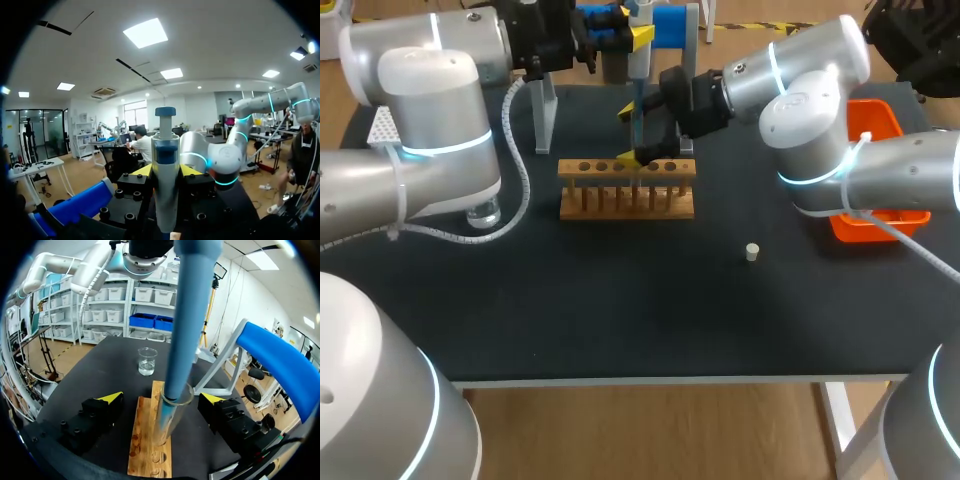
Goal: Invert the test tube, pick up the pipette, mount the tip to pipette, aspirate from beaker and dispense into the tube, eject the tip, return the pipette, and cap with the stopper.
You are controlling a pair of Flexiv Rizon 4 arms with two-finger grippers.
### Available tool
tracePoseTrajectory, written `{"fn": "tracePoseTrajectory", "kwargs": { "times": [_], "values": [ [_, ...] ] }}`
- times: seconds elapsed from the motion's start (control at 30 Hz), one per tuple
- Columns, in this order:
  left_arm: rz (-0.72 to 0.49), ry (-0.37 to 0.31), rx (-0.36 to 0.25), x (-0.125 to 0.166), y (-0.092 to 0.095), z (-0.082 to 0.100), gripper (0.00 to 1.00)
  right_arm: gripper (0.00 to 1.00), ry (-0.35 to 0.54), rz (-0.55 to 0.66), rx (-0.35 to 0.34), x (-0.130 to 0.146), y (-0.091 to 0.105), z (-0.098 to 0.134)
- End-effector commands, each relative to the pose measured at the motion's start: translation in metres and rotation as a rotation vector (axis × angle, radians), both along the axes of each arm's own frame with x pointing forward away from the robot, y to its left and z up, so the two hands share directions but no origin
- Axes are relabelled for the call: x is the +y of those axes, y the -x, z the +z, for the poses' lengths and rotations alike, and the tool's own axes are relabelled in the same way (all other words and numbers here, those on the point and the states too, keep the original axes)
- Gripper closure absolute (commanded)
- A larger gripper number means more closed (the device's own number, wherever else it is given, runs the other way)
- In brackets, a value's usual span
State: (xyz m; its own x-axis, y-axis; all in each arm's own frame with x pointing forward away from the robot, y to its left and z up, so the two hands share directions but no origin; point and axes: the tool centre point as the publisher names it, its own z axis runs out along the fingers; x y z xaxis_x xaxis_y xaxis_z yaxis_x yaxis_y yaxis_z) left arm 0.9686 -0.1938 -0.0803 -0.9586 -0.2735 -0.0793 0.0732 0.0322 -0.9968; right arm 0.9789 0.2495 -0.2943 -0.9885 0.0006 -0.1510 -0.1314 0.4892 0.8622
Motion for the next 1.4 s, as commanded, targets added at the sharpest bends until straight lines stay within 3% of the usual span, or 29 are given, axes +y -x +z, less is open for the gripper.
{"fn": "tracePoseTrajectory", "kwargs": {
  "times": [0.03, 0.4, 0.53, 0.97, 1.4],
  "values": [
    [0.002, 0.002, -0.002, 0.0, 0.0, 0.0, 1.0, 0.0, -0.002, -0.007, -0.006, -0.02, 0.003, 0.008],
    [0.002, 0.002, -0.002, 0.0, 0.0, 0.0, 1.0, 0.0, -0.022, -0.049, -0.019, -0.066, 0.002, 0.018],
    [0.002, 0.002, -0.002, 0.0, 0.0, 0.0, 1.0, 0.0, -0.071, -0.087, -0.038, -0.083, 0.003, 0.032],
    [0.002, 0.002, -0.002, 0.0, 0.0, 0.0, 1.0, 0.0, -0.2, -0.136, -0.15, -0.142, 0.027, 0.117],
    [0.002, 0.002, -0.002, 0.0, 0.0, 0.0, 1.0, 0.0, -0.346, -0.194, -0.112, -0.166, 0.04, 0.212]
  ]
}}
